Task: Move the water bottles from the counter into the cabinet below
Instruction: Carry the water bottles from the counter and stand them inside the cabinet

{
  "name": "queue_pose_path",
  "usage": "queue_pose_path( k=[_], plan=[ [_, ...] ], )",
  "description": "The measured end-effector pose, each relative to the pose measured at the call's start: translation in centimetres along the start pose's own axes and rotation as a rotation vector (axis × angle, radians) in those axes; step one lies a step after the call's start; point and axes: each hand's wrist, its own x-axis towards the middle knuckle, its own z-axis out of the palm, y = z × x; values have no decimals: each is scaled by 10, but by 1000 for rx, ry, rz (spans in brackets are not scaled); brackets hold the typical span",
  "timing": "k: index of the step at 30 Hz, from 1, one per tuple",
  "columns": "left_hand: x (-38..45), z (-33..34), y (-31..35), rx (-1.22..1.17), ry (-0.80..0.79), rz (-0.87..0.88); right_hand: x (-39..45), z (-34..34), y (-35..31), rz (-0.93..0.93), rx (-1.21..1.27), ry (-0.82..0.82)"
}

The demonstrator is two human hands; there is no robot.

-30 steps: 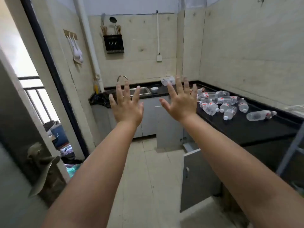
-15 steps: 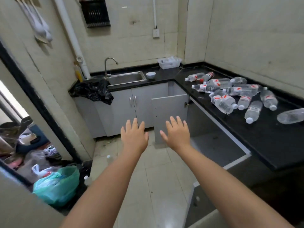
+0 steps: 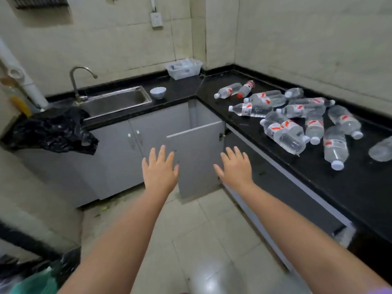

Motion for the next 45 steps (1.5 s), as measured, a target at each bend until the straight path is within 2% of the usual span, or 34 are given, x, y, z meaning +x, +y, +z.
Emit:
queue_pose_path(
  k=[7,12,16,22,26,33,38,42,45],
  plan=[
    [151,5,46,9,-27,366,36,20,83,390,-97,-67],
    [216,23,128,-19,-42,598,25,25,152,637,-154,-122],
    [252,50,206,-50,-88,730,31,39,214,763,-163,-123],
    [310,81,304,-49,-207,838,78,60,279,782,-37,-62],
    [352,100,339,-9,-328,915,115,68,306,754,70,-68],
    [404,107,352,-158,-643,1060,157,82,331,794,48,-476],
    [425,104,366,-63,-764,1222,176,80,336,824,17,-728],
    [436,100,370,39,-799,1267,185,77,325,897,35,-706],
    [449,95,357,-99,-817,1299,182,73,311,959,136,-580]
  ],
)
